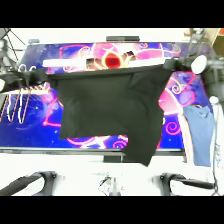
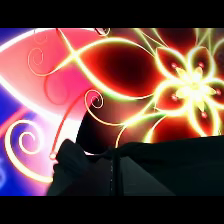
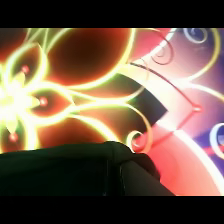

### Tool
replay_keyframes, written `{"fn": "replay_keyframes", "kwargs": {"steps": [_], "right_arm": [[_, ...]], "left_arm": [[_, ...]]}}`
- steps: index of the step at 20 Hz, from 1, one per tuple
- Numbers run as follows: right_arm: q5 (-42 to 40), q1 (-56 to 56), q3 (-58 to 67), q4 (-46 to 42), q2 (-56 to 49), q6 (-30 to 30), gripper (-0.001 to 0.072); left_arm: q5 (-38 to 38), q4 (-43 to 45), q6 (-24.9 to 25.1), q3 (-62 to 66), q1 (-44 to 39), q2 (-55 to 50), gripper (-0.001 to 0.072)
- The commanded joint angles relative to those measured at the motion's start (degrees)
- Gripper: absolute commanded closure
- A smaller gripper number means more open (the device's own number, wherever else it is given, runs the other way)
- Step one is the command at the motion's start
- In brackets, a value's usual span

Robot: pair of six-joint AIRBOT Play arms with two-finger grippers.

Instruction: Fold the shirts.

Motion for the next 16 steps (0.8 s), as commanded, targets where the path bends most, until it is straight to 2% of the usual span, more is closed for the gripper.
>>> {"fn": "replay_keyframes", "kwargs": {"steps": [1, 5, 6, 7, 8, 9, 11, 12, 13, 14, 16], "right_arm": [[-9.92, 0.28, -0.48, 11.78, -8.24, 7.23, 0.0655], [-3.52, 2.84, -0.48, 13.73, -13.53, 7.21, 0.0651], [-2.95, 3.72, -0.48, 13.86, -14.38, 7.21, 0.0584], [-3.04, 4.11, -0.42, 14.14, -14.49, 7.21, 0.0373], [-2.69, 4.17, -0.04, 14.84, -13.88, 6.78, 0.0197], [-0.96, 3.63, 0.74, 14.86, -12.74, 4.66, 0.0197], [7.56, 1.18, 3.21, 11.45, -9.64, -2.86, 0.0197], [13.09, -0.85, 3.5, 8.66, -7.93, -6.01, 0.0197], [19.91, -3.48, 3.48, 7.61, -6.78, -7.89, 0.0198], [26.73, -6.14, 3.34, 8.22, -6.45, -9.27, 0.0198], [37.4, -10.97, 0.9, 11.67, -6.34, -12.76, 0.0197]], "left_arm": [[7.17, -7.28, -0.04, -0.7, 0.04, -10.67, 0.0673], [1.57, -14.84, -0.04, -0.7, -0.39, -19.41, 0.0672], [-0.42, -16.13, -0.04, -0.7, -0.46, -20.74, 0.0627], [-2.58, -16.94, -0.02, -0.55, -0.15, -21.4, 0.042], [-6.03, -16.83, 0.31, 0.35, 1.01, -21.46, 0.0169], [-10.73, -16.48, 0.98, 2.14, 2.97, -21.4, 0.0132], [-24.11, -13.92, 3.06, 7.96, 9.03, -21.35, 0.0142], [-31.17, -10.58, 3.13, 10.54, 12.37, -21.31, 0.0265], [-36.89, -7.37, 3.34, 11.43, 15.04, -21.03, 0.0332], [-41.11, -4.7, 3.8, 10.27, 17.05, -20.31, 0.0319], [-42.77, -3.8, 6.25, 2.69, 18.64, -17.86, 0.0253]]}}
